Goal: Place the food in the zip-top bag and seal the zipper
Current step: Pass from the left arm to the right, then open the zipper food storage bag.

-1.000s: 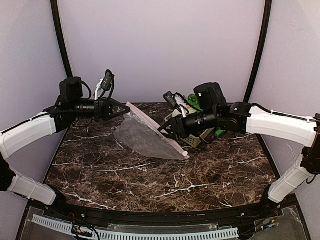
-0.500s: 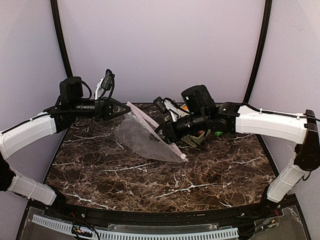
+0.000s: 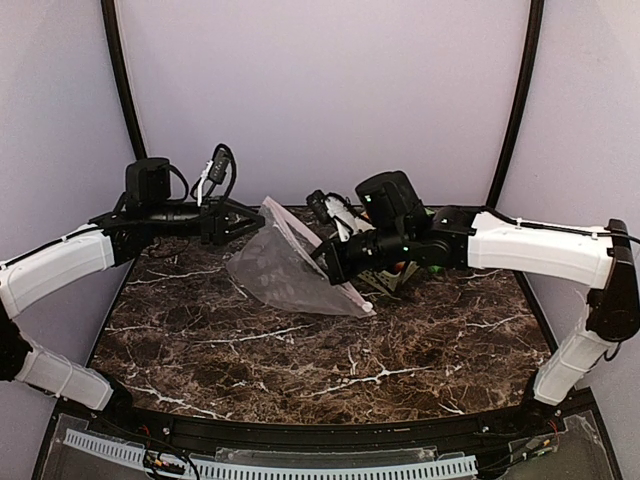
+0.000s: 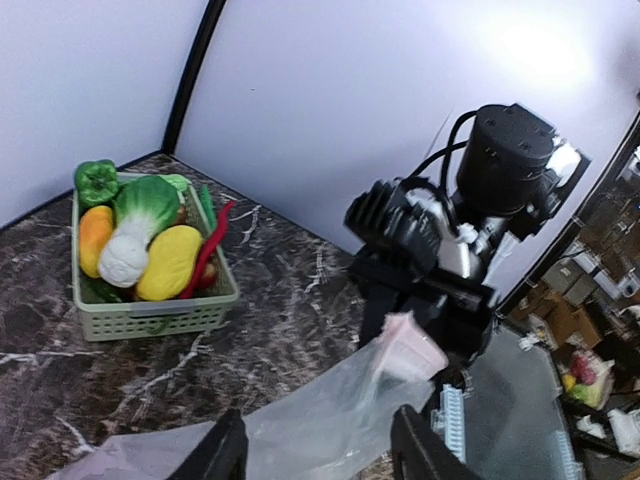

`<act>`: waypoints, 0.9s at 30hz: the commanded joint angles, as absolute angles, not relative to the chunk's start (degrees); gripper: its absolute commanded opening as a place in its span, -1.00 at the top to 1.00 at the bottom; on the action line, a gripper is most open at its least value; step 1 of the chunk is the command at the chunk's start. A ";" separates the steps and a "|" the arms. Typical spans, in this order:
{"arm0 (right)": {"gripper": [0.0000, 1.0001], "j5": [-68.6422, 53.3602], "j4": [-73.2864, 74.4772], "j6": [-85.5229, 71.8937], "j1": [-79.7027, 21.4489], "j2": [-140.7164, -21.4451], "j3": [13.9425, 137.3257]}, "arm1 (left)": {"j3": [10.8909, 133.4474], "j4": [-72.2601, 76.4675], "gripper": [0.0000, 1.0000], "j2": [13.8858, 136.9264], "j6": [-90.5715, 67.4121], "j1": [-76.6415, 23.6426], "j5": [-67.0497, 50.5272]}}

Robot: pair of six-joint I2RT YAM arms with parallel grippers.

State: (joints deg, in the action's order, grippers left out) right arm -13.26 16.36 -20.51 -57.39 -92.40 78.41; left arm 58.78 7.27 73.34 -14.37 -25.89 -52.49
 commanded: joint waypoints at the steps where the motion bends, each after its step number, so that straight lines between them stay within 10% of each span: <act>1: 1.00 -6.97 14.99 -22.16 -57.64 -89.62 78.31 | 59.81 0.57 -0.30 70.11 -9.62 -26.10 -42.03; 7: 1.00 -0.66 15.55 -24.44 -57.57 -90.22 78.69 | 60.24 -3.59 -0.60 65.22 -9.63 -26.10 -29.45; 27: 1.00 16.58 17.32 -31.29 -59.57 -93.28 81.28 | 49.06 2.72 -0.57 61.11 -38.61 -43.00 -7.76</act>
